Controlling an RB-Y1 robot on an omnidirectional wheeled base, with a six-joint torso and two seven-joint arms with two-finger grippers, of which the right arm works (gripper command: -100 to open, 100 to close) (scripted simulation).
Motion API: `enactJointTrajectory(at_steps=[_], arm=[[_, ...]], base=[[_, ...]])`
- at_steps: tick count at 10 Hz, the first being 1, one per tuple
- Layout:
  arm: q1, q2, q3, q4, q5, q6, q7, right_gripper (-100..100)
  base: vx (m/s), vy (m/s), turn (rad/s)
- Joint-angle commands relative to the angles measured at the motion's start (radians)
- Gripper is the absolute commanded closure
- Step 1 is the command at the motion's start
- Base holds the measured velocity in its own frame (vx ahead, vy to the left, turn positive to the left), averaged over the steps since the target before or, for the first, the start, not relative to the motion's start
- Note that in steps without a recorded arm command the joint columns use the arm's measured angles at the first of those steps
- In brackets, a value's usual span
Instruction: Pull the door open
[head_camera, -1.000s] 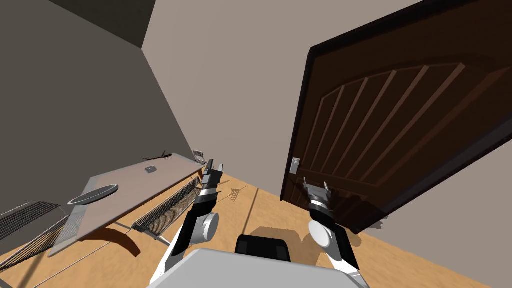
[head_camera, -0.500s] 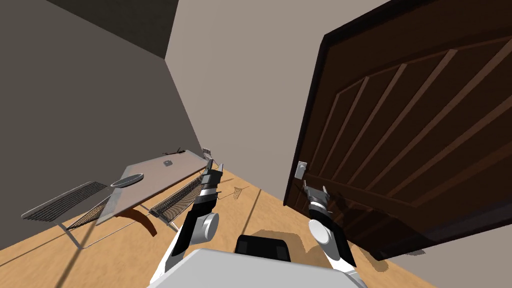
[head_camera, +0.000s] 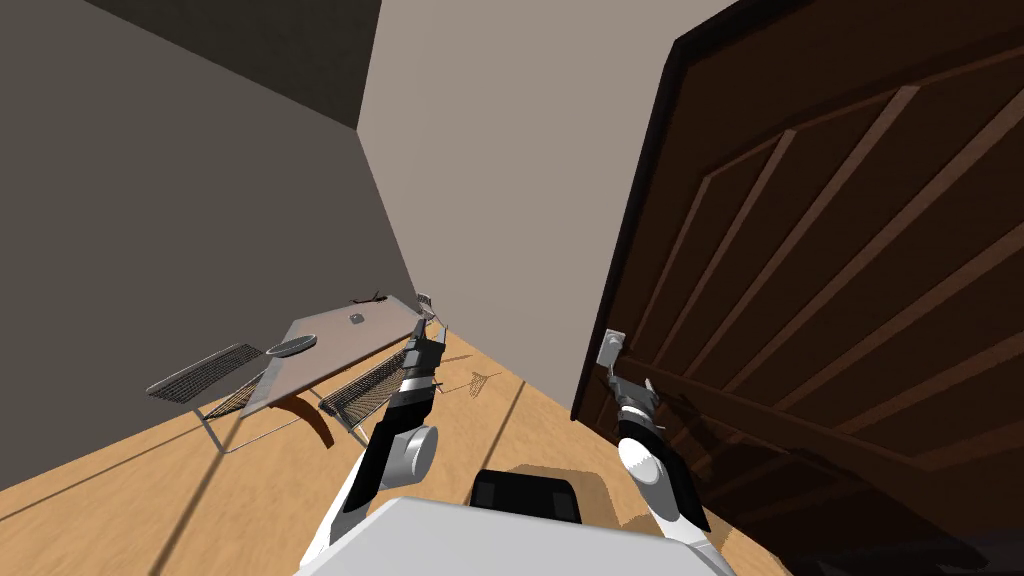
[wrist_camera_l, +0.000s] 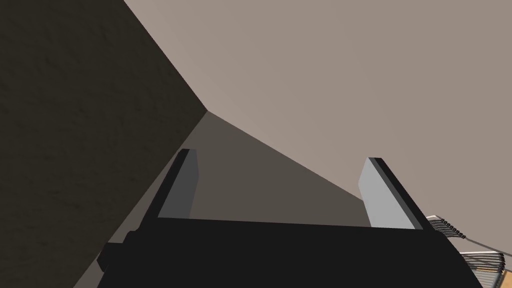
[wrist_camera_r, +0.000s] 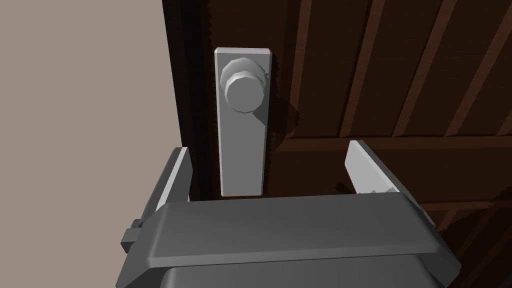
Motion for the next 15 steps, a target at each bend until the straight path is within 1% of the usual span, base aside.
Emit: enactJointTrajectory(at_steps=[1,3,4,5,6,9,10,12,13,14,15], arm=[[-0.008,-0.005,0.003,0.022,-0.040,0.000,-0.011,-100],[-0.016,-0.011,0.007,0.045,-0.074,0.000,-0.022,-100],[-0.015,-0.009,0.007,0.040,-0.060,-0.001,-0.019,-100],[-0.016,-0.033,-0.003,0.058,-0.061,0.005,-0.053,-100],[-0.015,-0.052,-0.010,0.070,-0.060,0.009,-0.077,-100],[-0.014,-0.085,-0.023,0.091,-0.059,0.017,-0.119,-100],[-0.014,-0.108,-0.032,0.106,-0.058,0.023,-0.148,-100],[-0.013,-0.129,-0.041,0.119,-0.057,0.029,-0.176,-100],[-0.012,-0.147,-0.048,0.131,-0.057,0.033,-0.199,-100],[-0.012,-0.161,-0.054,0.140,-0.056,0.037,-0.217,-100],[-0.011,-0.152,-0.050,0.133,-0.057,0.033,-0.204,-100]], base=[[0.051,-0.085,0.161],[0.041,-0.082,0.160],[0.019,-0.043,0.038],[0.113,-0.018,0.020],[0.182,-0.029,0.037],[0.140,-0.023,0.021],[0.134,-0.021,0.028],[0.122,-0.022,0.019],[0.126,-0.018,0.026],[0.147,-0.015,0.026],[0.065,-0.007,0.006]])
